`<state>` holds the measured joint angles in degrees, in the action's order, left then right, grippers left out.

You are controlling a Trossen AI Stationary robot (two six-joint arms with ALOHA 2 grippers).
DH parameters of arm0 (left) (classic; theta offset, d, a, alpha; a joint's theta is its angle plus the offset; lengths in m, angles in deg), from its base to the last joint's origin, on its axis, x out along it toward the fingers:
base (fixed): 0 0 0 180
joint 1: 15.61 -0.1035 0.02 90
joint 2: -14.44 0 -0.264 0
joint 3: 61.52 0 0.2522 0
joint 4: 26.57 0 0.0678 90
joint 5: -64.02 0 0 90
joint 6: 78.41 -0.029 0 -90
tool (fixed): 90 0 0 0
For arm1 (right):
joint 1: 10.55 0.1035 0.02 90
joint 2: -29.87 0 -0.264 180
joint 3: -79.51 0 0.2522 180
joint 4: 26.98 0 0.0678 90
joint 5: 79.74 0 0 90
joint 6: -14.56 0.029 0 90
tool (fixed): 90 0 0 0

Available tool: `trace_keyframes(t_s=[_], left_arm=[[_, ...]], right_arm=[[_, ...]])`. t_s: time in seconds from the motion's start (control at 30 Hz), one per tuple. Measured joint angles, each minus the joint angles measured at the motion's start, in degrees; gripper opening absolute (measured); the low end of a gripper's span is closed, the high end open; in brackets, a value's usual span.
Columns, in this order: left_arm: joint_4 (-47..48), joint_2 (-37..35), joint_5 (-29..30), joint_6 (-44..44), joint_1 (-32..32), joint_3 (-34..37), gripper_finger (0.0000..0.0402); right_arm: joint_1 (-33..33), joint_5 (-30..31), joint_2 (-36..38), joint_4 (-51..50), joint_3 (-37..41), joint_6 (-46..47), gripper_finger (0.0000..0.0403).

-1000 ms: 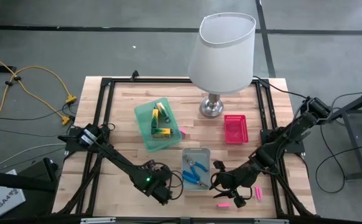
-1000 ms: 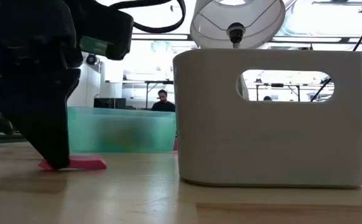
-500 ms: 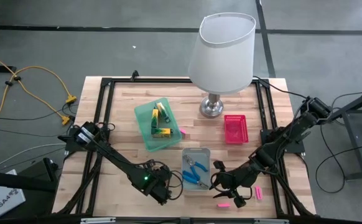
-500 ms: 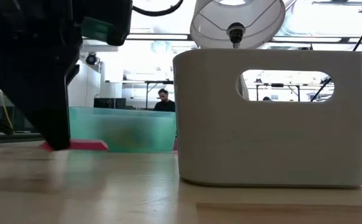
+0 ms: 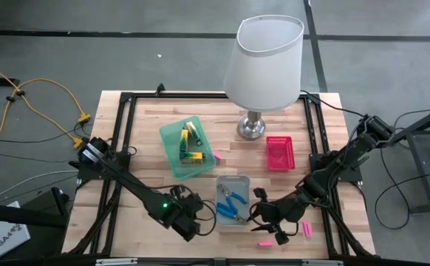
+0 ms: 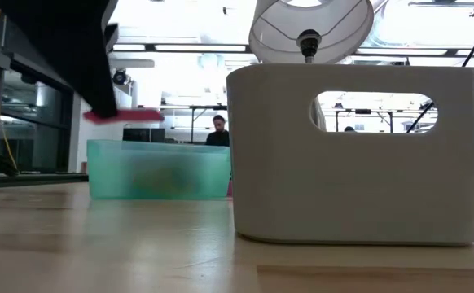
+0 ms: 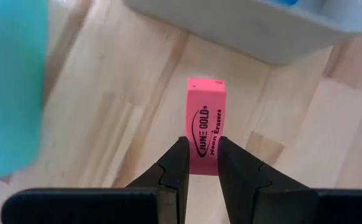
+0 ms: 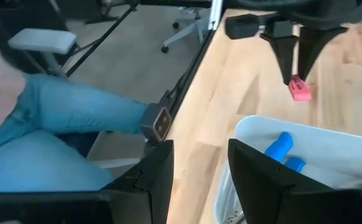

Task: Pick & Place School Supplies
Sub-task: Put the pink eraser into the red bin

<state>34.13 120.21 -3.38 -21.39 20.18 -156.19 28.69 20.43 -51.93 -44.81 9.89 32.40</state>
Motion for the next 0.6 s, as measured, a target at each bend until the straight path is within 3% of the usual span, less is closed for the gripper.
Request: trace_keyframes(t_s=[0.2, 0.6], left_arm=[[0.0, -1.6, 3.6, -4.2, 0.0, 0.0, 0.0061], [0.1, -2.0, 12.5, -18.0, 0.0, -0.6, 0.0060]], right_arm=[[-2.2, 2.3, 0.0, 3.6, 0.0, 5.3, 0.0144], [-10.0, -3.0, 0.0, 7.4, 0.0, 22.1, 0.0144]])
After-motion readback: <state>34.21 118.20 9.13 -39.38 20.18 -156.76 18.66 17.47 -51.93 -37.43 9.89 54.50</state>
